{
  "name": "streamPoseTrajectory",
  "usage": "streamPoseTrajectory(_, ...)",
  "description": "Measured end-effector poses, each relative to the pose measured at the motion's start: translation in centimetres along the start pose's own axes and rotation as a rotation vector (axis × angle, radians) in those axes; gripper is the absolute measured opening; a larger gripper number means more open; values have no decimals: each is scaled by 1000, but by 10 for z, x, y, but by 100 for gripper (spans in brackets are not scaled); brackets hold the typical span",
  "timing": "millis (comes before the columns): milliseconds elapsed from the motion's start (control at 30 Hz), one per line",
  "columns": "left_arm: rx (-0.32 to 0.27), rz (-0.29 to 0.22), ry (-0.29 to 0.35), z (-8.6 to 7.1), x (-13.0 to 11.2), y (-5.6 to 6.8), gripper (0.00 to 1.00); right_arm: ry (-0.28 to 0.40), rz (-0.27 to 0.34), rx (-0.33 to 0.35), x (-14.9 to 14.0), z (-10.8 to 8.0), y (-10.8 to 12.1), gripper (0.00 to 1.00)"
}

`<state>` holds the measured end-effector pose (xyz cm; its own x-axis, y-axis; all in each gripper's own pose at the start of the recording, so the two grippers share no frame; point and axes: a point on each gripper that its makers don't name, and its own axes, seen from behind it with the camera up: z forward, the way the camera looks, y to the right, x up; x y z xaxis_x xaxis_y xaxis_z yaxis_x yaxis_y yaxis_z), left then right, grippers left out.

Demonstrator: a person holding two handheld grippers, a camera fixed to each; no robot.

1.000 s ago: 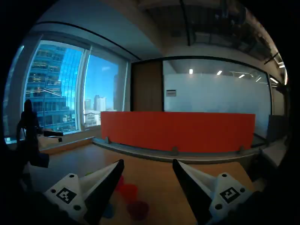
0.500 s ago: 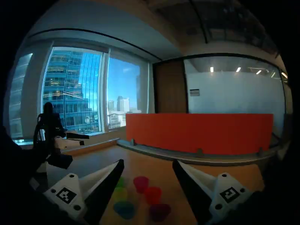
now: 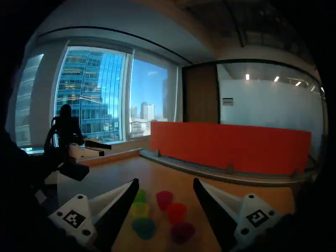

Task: Pour water

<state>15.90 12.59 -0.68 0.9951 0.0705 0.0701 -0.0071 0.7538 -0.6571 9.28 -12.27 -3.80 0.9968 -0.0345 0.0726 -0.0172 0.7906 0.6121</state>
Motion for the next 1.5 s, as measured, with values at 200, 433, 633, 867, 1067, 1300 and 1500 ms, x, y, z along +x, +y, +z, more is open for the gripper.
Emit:
streamPoseTrajectory(200,2,0,-16,2,-8,-3,97,-15,3,36,-5,3,-9,100)
streamPoseTrajectory(433,1,1,-44,5,-26,-9,98,-58,-30,80,-27,11,-24,100)
streamPoseTrajectory(633,-11,-18,-81,10,-51,-16,97,-125,-74,108,-56,18,-32,100)
streamPoseTrajectory(867,-22,-26,-136,19,-81,-26,97,-193,-97,134,-88,25,-37,100)
streamPoseTrajectory(1067,-37,-34,-184,27,-106,-30,97,-237,-97,158,-112,33,-40,100)
streamPoseTrajectory(1300,-40,-17,-243,36,-136,-34,97,-296,-90,183,-145,42,-43,100)
streamPoseTrajectory(1500,-49,-17,-299,43,-163,-33,97,-342,-96,194,-172,49,-44,100)
